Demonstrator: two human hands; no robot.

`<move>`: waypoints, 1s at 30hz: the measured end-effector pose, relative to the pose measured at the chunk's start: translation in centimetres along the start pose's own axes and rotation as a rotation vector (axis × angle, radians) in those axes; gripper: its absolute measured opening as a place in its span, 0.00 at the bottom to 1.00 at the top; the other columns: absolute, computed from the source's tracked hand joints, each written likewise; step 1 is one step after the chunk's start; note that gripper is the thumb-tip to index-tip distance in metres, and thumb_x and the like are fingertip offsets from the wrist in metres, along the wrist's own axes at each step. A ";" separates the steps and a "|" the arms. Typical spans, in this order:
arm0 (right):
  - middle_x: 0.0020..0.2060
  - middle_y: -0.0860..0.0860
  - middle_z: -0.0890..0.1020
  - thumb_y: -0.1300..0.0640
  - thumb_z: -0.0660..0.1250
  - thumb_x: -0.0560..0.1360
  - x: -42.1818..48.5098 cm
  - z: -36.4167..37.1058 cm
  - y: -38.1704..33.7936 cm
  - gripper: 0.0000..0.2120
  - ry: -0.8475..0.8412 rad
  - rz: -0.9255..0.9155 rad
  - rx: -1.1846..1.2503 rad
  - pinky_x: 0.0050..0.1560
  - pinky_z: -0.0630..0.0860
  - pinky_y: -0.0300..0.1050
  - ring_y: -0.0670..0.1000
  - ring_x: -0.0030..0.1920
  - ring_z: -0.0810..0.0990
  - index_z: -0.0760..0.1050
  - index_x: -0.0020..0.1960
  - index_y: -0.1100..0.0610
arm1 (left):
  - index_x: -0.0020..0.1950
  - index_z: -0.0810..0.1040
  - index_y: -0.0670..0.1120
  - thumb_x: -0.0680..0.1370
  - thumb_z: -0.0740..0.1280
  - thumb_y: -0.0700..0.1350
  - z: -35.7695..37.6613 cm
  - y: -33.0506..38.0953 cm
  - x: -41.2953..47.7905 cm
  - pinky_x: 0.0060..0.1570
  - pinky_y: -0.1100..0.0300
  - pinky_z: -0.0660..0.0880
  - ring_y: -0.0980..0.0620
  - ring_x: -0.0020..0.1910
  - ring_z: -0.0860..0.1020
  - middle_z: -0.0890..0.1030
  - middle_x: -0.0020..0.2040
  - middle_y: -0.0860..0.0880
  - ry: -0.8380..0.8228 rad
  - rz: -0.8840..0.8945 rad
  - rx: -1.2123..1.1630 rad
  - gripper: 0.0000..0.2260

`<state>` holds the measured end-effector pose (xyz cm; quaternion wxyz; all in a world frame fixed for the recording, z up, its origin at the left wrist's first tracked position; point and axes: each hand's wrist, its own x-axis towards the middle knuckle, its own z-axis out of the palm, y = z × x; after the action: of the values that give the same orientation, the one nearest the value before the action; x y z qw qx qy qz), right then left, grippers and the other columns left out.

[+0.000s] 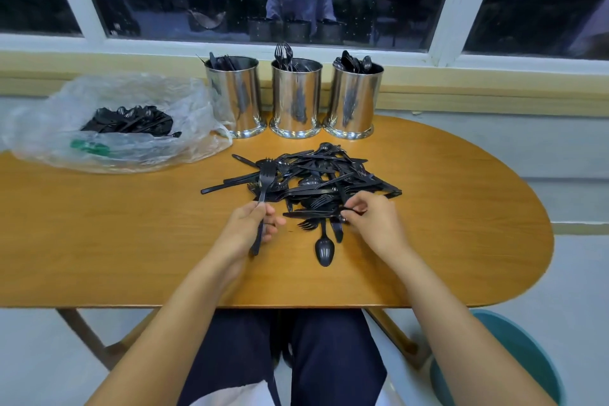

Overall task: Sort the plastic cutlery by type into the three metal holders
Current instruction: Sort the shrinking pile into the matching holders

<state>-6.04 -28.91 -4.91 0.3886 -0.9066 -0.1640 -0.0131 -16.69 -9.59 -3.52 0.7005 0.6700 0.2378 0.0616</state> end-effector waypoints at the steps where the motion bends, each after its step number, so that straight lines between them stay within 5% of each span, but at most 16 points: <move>1: 0.40 0.44 0.79 0.58 0.71 0.75 0.4 -0.3 -0.2 0.03 0.033 -0.010 0.046 0.46 0.76 0.42 0.46 0.45 0.79 0.78 0.45 0.51 | 0.48 0.74 0.44 0.86 0.53 0.44 -0.1 0.1 0.0 0.42 0.60 0.76 0.53 0.39 0.77 0.82 0.45 0.45 0.008 -0.007 -0.034 0.13; 4: 0.41 0.46 0.81 0.62 0.67 0.77 1.5 -1.3 -1.0 0.07 0.097 -0.022 0.258 0.46 0.77 0.43 0.46 0.42 0.79 0.79 0.48 0.51 | 0.50 0.74 0.44 0.86 0.53 0.43 -0.4 0.1 0.2 0.33 0.63 0.75 0.54 0.33 0.74 0.80 0.44 0.45 0.015 -0.007 -0.074 0.12; 7: 0.41 0.49 0.81 0.64 0.62 0.80 1.9 -2.7 -2.4 0.10 0.118 -0.022 0.451 0.38 0.75 0.39 0.44 0.37 0.77 0.78 0.49 0.50 | 0.55 0.74 0.44 0.86 0.53 0.43 -0.8 -0.4 0.6 0.23 0.66 0.64 0.56 0.27 0.64 0.72 0.34 0.49 0.012 0.016 -0.114 0.11; 10: 0.42 0.49 0.80 0.63 0.65 0.78 1.9 -3.8 -3.7 0.10 -0.006 -0.090 0.508 0.39 0.76 0.34 0.43 0.39 0.78 0.77 0.50 0.48 | 0.56 0.74 0.44 0.85 0.55 0.48 -1.2 -0.3 0.9 0.25 0.66 0.60 0.57 0.28 0.61 0.67 0.33 0.51 -0.007 0.029 -0.207 0.11; 15: 0.42 0.50 0.81 0.62 0.71 0.74 1.1 -2.7 -7.0 0.06 -0.252 -0.231 0.462 0.47 0.78 0.37 0.44 0.42 0.79 0.78 0.49 0.54 | 0.61 0.74 0.45 0.74 0.62 0.69 -0.4 0.5 -0.4 0.42 0.64 0.70 0.57 0.32 0.66 0.70 0.36 0.54 -0.405 -0.007 -0.093 0.30; 20: 0.41 0.49 0.81 0.63 0.71 0.74 0.3 -0.5 -8.9 0.05 -0.263 -0.380 0.444 0.46 0.77 0.43 0.46 0.40 0.77 0.79 0.49 0.58 | 0.58 0.75 0.41 0.82 0.61 0.52 1.7 0.6 -1.7 0.31 0.64 0.60 0.58 0.30 0.63 0.68 0.33 0.53 -0.459 -0.061 -0.075 0.15; 24: 0.49 0.49 0.76 0.55 0.71 0.75 0.4 -0.1 -8.3 0.12 0.042 -0.346 0.366 0.45 0.73 0.37 0.44 0.38 0.71 0.76 0.57 0.51 | 0.55 0.74 0.41 0.85 0.55 0.47 1.0 0.3 -1.7 0.29 0.65 0.60 0.57 0.29 0.62 0.68 0.32 0.51 -0.428 -0.058 -0.239 0.12; 27: 0.49 0.48 0.77 0.51 0.67 0.78 0.8 -0.2 -7.6 0.13 -0.135 -0.225 0.406 0.46 0.72 0.39 0.45 0.40 0.74 0.74 0.61 0.51 | 0.55 0.74 0.41 0.84 0.56 0.47 0.5 0.1 -1.9 0.30 0.65 0.62 0.56 0.30 0.63 0.68 0.33 0.51 -0.477 -0.045 -0.229 0.12; 30: 0.42 0.52 0.81 0.57 0.66 0.79 0.5 0.3 -7.2 0.05 -0.211 -0.338 0.328 0.43 0.74 0.52 0.56 0.39 0.76 0.79 0.53 0.54 | 0.58 0.75 0.41 0.84 0.56 0.49 0.3 0.0 -2.0 0.33 0.63 0.67 0.55 0.31 0.67 0.71 0.34 0.50 -0.533 -0.016 -0.117 0.14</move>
<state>-7.80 -23.89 0.01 0.5034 -0.7876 -0.3527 0.0437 -18.35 -10.66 -3.01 0.7763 0.6191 0.0466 -0.1089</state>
